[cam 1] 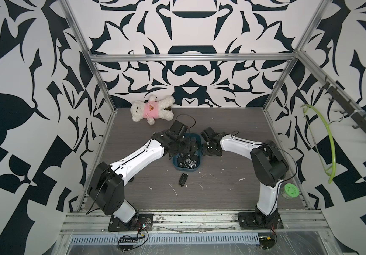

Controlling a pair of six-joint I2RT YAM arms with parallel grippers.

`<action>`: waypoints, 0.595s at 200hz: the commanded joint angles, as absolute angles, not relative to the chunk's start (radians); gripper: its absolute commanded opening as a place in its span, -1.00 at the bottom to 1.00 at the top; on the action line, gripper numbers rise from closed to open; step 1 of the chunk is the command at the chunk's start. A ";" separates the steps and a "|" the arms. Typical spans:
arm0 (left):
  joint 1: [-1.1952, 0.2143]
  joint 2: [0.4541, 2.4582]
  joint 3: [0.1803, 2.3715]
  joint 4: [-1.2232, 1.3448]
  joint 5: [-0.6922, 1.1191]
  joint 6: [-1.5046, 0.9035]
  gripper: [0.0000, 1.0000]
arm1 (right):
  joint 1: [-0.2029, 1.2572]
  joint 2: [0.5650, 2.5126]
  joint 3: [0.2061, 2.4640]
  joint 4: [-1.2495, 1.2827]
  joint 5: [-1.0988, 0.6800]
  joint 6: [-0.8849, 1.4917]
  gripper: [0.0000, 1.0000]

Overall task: Place the car key into the storage box
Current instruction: Pick up the car key from the center of the board.

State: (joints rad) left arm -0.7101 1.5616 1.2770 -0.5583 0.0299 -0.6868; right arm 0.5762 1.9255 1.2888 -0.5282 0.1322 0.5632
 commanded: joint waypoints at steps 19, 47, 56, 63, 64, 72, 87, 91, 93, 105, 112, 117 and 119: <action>-0.710 1.527 1.269 -0.567 0.022 -0.684 0.98 | 0.568 1.976 1.336 -0.552 0.155 0.488 0.48; -0.710 1.519 1.262 -0.565 0.020 -0.689 0.98 | 0.562 1.998 1.342 -0.532 0.122 0.477 0.36; -0.709 1.518 1.263 -0.566 0.019 -0.689 0.98 | 0.557 2.004 1.345 -0.529 0.113 0.477 0.31; -0.709 1.514 1.262 -0.569 0.018 -0.689 0.98 | 0.552 2.008 1.345 -0.527 0.097 0.477 0.19; -0.709 1.514 1.262 -0.568 0.018 -0.688 0.98 | 0.551 2.008 1.344 -0.528 0.095 0.477 0.18; -0.709 1.512 1.260 -0.568 0.015 -0.689 0.99 | 0.545 2.010 1.341 -0.524 0.080 0.479 0.11; -0.709 1.508 1.257 -0.569 0.012 -0.689 0.98 | 0.540 2.007 1.327 -0.519 0.068 0.481 0.07; -0.709 1.507 1.255 -0.568 0.012 -0.690 0.98 | 0.541 2.005 1.323 -0.519 0.066 0.481 0.06; -0.709 1.507 1.255 -0.568 0.013 -0.689 0.98 | 0.541 2.004 1.320 -0.519 0.066 0.481 0.05; -0.710 1.508 1.252 -0.566 0.012 -0.692 0.98 | 0.541 1.997 1.306 -0.515 0.064 0.483 0.04; -0.710 1.507 1.250 -0.565 0.013 -0.693 0.98 | 0.541 1.991 1.298 -0.511 0.064 0.486 0.03; -0.709 1.506 1.249 -0.563 0.014 -0.692 0.98 | 0.540 1.988 1.294 -0.509 0.064 0.488 0.01; -0.710 1.506 1.249 -0.563 0.013 -0.692 0.98 | 0.540 1.987 1.293 -0.509 0.064 0.488 -0.04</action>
